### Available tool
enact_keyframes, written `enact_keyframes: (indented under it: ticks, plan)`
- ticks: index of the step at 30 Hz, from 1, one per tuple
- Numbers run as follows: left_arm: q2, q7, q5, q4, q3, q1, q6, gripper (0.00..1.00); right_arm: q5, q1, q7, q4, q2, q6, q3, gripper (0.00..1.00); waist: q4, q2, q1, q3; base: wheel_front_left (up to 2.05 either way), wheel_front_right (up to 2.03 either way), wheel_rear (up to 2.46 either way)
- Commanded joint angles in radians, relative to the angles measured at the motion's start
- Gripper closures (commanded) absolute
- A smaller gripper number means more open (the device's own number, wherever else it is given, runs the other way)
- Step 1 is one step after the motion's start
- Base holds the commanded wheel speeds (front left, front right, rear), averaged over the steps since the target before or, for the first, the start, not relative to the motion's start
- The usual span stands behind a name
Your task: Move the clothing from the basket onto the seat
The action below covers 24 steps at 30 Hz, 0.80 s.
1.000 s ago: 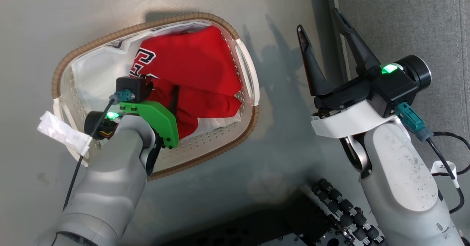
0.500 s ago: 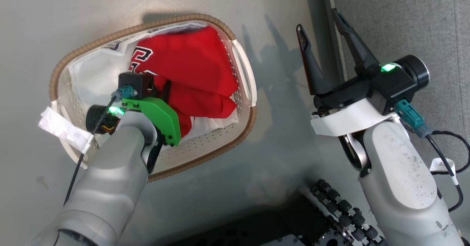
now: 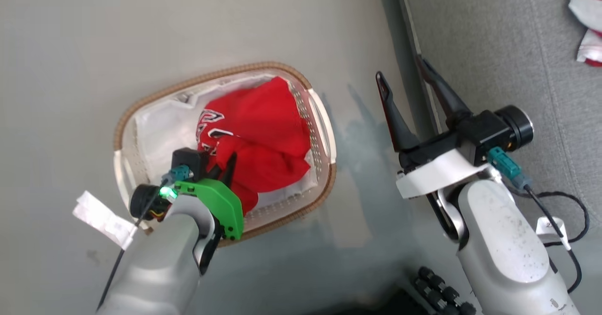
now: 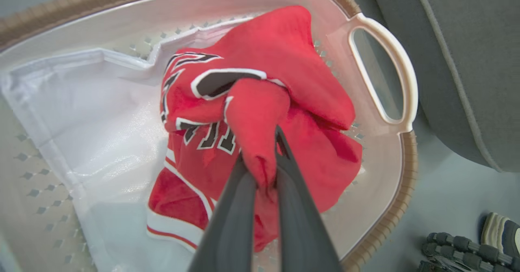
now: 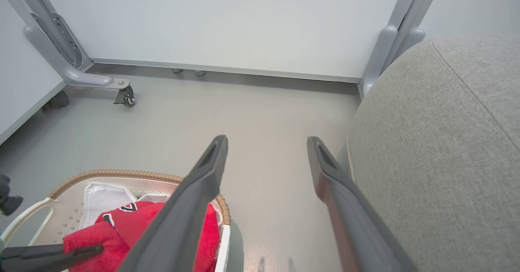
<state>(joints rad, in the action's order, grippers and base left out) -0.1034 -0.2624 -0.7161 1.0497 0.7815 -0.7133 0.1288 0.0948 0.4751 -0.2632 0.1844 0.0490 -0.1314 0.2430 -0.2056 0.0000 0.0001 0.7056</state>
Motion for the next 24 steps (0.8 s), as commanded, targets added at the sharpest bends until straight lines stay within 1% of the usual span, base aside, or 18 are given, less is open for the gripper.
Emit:
enact_keyframes:
  ticks: [1,4,10,16,19,24]
  plan:
    - [0.006,-0.003,0.017,-0.013,-0.011,0.030,0.003,1.00,0.001,-0.025,-0.002,0.007,0.004,0.001,0.001,0.00,0.053,0.0000,-0.0001,-0.115,0.00,0.00,0.00]
    - [0.006,-0.003,0.054,-0.069,-0.057,0.083,0.003,1.00,-0.001,-0.052,-0.002,0.026,0.005,0.001,-0.002,0.00,0.080,0.0000,-0.0001,-0.185,0.00,0.00,0.00]
    - [0.012,-0.003,0.142,-0.160,-0.116,0.182,0.003,1.00,0.006,-0.114,-0.002,0.053,0.005,0.001,-0.014,0.00,0.116,0.0000,-0.0001,-0.302,0.00,0.00,0.00]
    - [0.017,-0.003,0.221,-0.255,-0.185,0.260,0.003,1.00,0.016,-0.172,-0.002,0.071,0.005,0.001,-0.019,0.00,0.137,0.0000,-0.0001,-0.390,0.00,0.00,0.00]
    - [0.020,-0.003,0.268,-0.303,-0.202,0.288,0.003,1.00,0.021,-0.195,-0.002,0.076,0.005,0.001,-0.030,0.00,0.148,0.0000,-0.0001,-0.429,0.00,0.00,0.00]
    - [0.020,-0.003,0.336,-0.398,-0.265,0.336,0.003,1.00,0.018,-0.232,-0.002,0.088,0.005,0.001,-0.038,0.00,0.156,0.0000,-0.0001,-0.495,0.00,0.00,0.00]
